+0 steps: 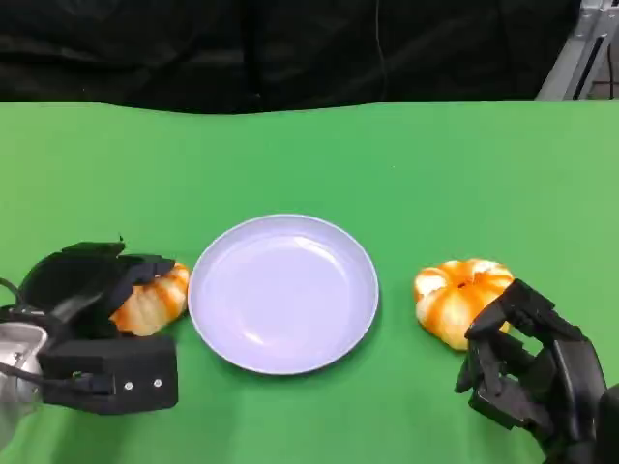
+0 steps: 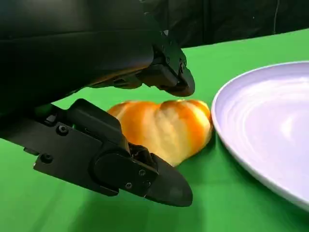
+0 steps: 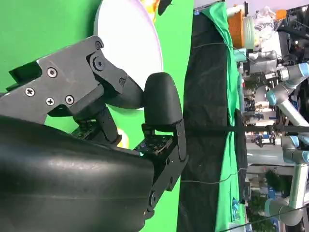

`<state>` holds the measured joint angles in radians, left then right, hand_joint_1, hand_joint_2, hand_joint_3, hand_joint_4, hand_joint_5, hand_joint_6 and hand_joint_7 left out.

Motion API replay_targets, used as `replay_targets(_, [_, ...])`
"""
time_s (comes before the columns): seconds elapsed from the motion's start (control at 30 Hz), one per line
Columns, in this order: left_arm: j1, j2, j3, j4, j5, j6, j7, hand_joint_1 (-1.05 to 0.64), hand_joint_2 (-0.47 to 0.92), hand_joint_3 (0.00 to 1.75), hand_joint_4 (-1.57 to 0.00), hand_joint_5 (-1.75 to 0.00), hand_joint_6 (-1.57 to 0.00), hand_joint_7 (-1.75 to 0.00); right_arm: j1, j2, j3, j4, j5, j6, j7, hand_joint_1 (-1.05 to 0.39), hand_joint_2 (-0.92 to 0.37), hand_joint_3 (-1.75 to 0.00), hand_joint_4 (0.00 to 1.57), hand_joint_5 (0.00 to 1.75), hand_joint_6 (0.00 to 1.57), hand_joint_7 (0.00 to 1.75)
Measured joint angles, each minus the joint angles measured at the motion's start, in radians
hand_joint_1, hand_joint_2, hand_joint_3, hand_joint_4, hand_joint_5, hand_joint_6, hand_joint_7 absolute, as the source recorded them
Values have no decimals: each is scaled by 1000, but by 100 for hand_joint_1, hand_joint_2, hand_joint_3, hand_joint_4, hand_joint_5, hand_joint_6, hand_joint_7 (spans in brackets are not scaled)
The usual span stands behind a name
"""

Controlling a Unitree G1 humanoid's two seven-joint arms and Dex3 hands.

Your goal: Grasp the bread from the table and place it into the plate.

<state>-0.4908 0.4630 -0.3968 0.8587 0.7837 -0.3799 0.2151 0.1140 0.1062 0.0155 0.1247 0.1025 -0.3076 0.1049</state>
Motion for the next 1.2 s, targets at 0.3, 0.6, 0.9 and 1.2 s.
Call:
replay_targets(0.3, [-31, 0, -12, 81, -3, -14, 36, -89, 92, 8, -32, -2, -50, 0, -1, -1, -1, 7, 0, 0, 2, -16, -61, -110, 84, 175, 64, 158])
replay_targets(0.6, [-43, 0, -18, 127, -10, -13, 36, -88, 92, 9, -34, -2, -51, 0, -1, -1, -1, 7, 0, 1, 1, -15, -61, -110, 84, 175, 64, 159])
replay_targets(0.9, [-64, -1, -33, 161, -26, -24, 41, -81, 92, 12, -38, -3, -54, -1, -1, -1, -2, 7, 0, 1, 2, -14, -61, -109, 83, 175, 64, 158])
replay_targets(1.2, [-75, -18, -30, 213, -84, -73, 45, -7, 92, 24, -107, -16, -98, -11, 0, -1, -2, 7, 0, 2, 2, -15, -62, -109, 83, 175, 64, 158])
